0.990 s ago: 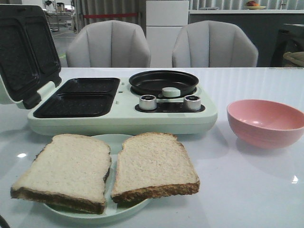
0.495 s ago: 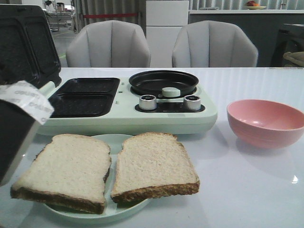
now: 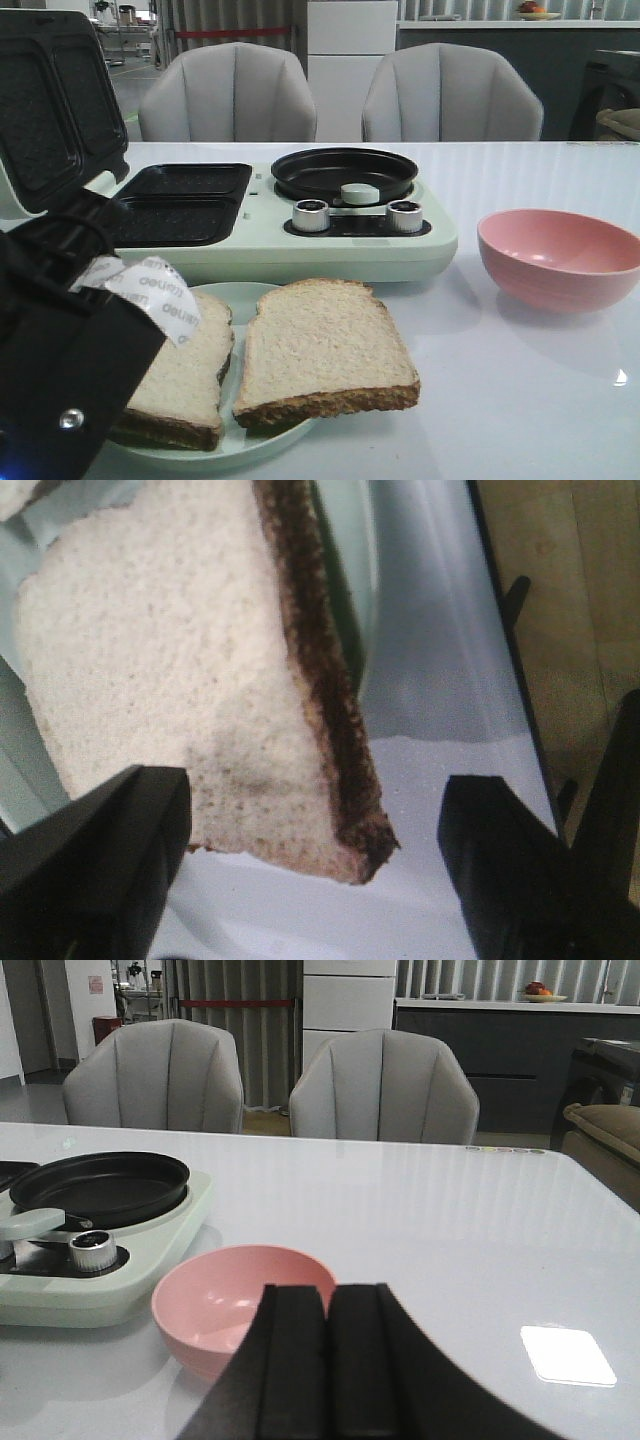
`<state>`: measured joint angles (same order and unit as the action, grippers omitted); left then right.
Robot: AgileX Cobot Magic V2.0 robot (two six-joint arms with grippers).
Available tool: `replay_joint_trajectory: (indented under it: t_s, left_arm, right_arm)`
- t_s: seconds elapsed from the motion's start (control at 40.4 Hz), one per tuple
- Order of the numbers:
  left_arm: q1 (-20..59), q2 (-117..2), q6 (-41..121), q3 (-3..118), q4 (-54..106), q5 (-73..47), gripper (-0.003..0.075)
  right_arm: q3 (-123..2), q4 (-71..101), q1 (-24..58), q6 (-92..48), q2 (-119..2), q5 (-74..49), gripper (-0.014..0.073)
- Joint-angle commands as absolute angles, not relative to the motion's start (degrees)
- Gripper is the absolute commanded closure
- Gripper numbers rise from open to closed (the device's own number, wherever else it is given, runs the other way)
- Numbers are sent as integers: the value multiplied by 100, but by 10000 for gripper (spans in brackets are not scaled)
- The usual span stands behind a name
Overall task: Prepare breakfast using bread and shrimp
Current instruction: 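Reach the left gripper down and grasp the bread slice nearest it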
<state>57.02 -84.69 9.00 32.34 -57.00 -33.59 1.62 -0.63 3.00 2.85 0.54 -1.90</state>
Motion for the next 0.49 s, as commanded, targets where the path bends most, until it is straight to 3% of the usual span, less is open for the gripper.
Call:
replay_joint_trajectory:
  t_s: [0.0,0.198,0.47]
  left_arm:
    - [5737,-8449,850,3380,-5966,-3492,154]
    - [5726,-8597,767,3466,-6045,-3455,272]
    - [5714,-8787,325,3702,-6070,-3516,558]
  right_arm:
    - [150,-125,270,257,170,394,627]
    - [150,-125,270,257,170,394,627]
    - [150,-125,270,257,170,394,627]
